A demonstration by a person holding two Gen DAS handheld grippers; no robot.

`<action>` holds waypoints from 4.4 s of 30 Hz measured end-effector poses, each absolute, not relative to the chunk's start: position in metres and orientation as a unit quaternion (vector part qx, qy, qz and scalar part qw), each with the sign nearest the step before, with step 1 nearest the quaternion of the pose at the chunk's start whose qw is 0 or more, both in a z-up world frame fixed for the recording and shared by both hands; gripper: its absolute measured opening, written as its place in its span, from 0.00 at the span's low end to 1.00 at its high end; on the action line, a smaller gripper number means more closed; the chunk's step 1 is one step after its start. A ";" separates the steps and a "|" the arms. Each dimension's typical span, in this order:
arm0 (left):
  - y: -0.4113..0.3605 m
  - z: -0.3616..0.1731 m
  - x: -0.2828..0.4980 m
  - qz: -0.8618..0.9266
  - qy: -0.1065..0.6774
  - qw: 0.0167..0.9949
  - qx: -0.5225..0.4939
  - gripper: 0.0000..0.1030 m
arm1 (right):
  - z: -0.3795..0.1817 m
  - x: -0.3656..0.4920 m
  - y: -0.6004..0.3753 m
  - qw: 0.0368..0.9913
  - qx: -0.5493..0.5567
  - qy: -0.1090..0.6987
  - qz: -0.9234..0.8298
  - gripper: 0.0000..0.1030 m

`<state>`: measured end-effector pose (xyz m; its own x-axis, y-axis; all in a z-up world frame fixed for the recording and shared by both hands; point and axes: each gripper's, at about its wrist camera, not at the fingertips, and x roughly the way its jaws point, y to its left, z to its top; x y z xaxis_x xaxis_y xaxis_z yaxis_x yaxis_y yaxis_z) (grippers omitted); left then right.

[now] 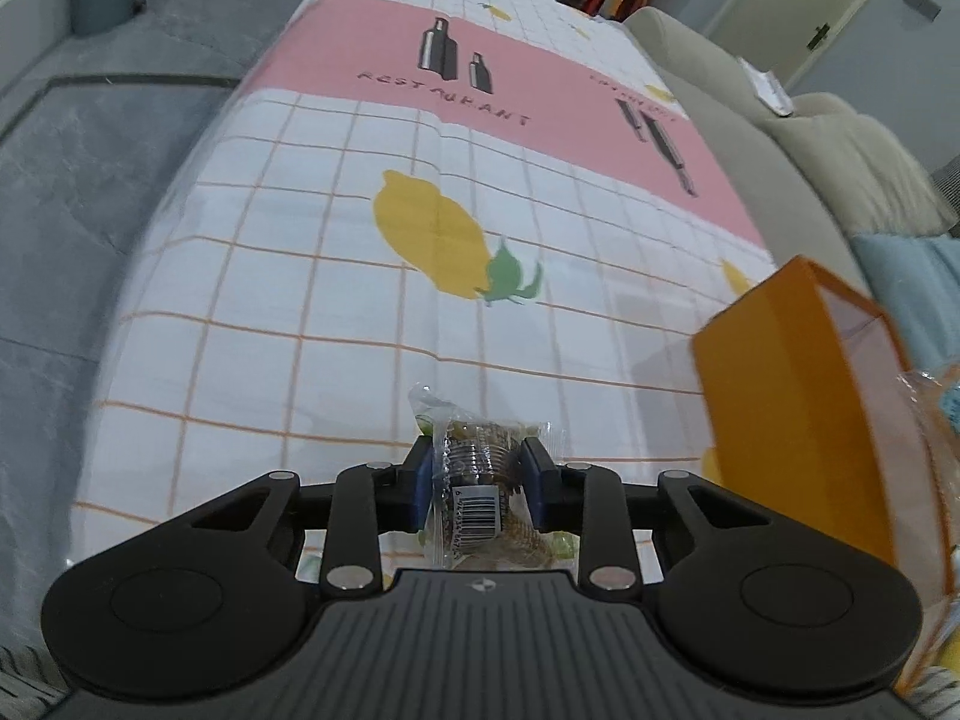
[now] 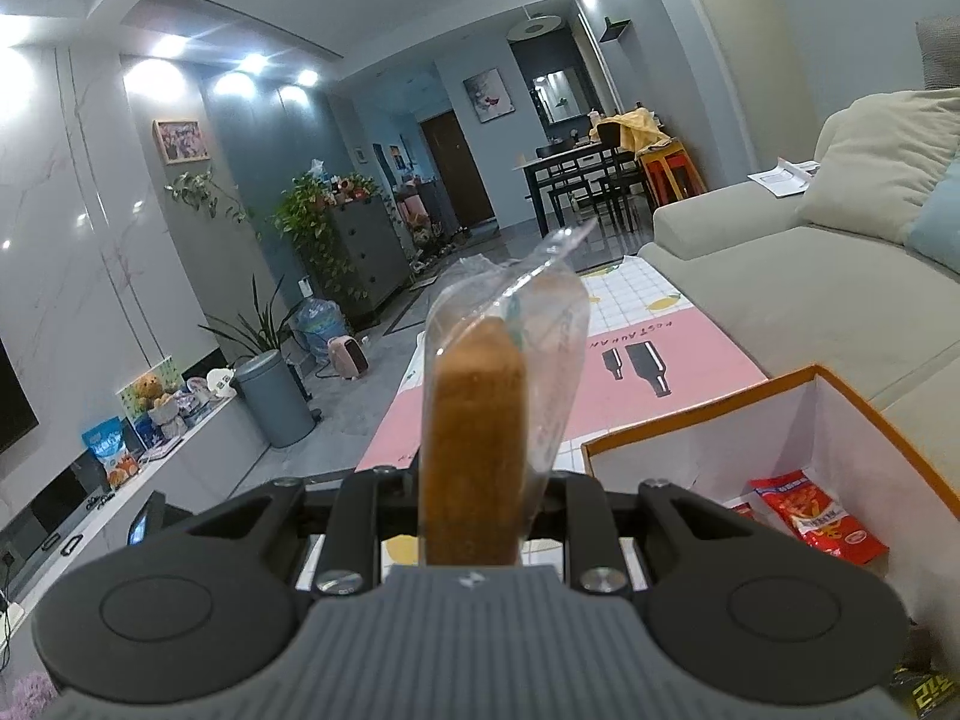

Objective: Organize snacks
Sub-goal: 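Lower the bread slice into the orange box and open the right tool, then lower the nut packet into the orange box and open the left tool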

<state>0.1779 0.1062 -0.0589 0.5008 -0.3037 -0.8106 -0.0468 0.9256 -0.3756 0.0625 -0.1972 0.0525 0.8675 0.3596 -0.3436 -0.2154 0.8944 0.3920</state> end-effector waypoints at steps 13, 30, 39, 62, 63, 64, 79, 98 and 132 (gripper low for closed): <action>0.089 -0.022 0.156 -0.148 0.451 0.856 -0.205 0.32 | 0.015 0.093 -0.321 0.872 0.418 0.248 0.054 0.21; 0.097 -0.025 0.147 -0.137 0.446 0.858 -0.217 0.30 | -0.109 0.169 -0.357 0.684 0.637 0.353 -0.037 0.22; 0.103 -0.025 0.145 -0.124 0.445 0.862 -0.211 0.30 | -0.087 0.184 -0.350 0.723 0.543 0.417 -0.093 0.67; 0.032 0.025 0.116 -0.160 0.412 0.878 -0.183 0.30 | 0.032 0.121 -0.367 0.874 0.274 0.398 -0.059 0.50; 0.026 0.027 0.116 -0.160 0.413 0.878 -0.183 0.30 | 0.033 0.119 -0.370 0.878 0.269 0.392 -0.063 0.50; 0.018 0.029 0.116 -0.160 0.413 0.878 -0.184 0.30 | 0.034 0.117 -0.374 0.882 0.261 0.387 -0.068 0.50; -0.096 0.022 0.166 -0.134 0.400 0.893 -0.157 0.30 | -0.002 0.122 -0.388 0.866 0.307 0.395 -0.015 0.47; -0.127 0.038 0.157 -0.040 0.355 0.934 0.001 0.81 | -0.006 0.127 -0.398 0.862 0.333 0.383 0.004 0.45; -0.095 -0.006 0.133 -0.064 0.507 0.859 -0.030 0.60 | -0.004 0.122 -0.363 0.896 0.175 0.406 -0.051 0.31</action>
<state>0.1335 -0.0952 -0.0057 0.4783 -0.1407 -0.8669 0.0790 0.9900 -0.1171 0.1223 -0.3629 -0.0044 0.6651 0.0509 -0.7450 0.2328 0.9338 0.2717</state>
